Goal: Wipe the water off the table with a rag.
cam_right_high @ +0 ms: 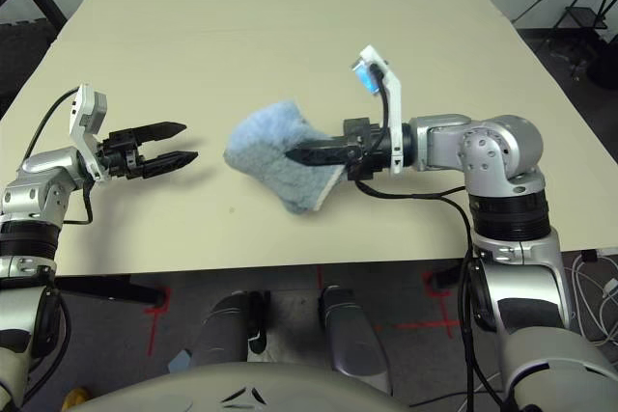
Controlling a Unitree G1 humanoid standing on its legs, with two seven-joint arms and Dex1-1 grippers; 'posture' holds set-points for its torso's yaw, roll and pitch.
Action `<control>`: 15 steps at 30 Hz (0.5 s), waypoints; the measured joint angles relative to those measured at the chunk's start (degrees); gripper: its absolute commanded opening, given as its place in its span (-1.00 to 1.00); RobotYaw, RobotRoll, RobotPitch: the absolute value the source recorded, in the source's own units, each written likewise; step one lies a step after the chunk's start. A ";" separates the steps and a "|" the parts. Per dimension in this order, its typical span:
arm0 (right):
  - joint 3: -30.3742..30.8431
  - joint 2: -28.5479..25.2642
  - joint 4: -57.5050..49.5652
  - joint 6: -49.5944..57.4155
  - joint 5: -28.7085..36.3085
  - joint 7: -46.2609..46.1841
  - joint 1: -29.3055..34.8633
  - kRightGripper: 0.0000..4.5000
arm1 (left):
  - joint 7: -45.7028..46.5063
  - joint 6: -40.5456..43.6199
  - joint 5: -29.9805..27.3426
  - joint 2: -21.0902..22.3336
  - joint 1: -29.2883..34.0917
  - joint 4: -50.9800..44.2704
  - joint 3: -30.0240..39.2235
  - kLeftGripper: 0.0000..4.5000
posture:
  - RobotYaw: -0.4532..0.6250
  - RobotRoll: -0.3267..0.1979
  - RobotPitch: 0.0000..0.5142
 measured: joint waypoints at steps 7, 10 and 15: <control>-1.47 -4.32 12.30 -6.78 -7.71 -4.12 -2.54 -1.00 | 0.08 -0.50 0.44 -0.17 -0.32 1.87 -0.03 1.00 | -0.50 0.25 -0.49; -1.48 -6.68 17.90 -10.04 -10.92 -4.66 -3.18 -1.00 | 0.76 -1.24 0.59 -0.45 -0.65 2.29 0.01 1.00 | -0.49 0.25 -0.48; -1.48 -9.20 23.63 -13.93 -14.73 -4.73 -3.47 -1.00 | 2.66 -2.35 0.58 -1.46 -2.59 3.62 0.50 1.00 | -0.49 0.25 -0.48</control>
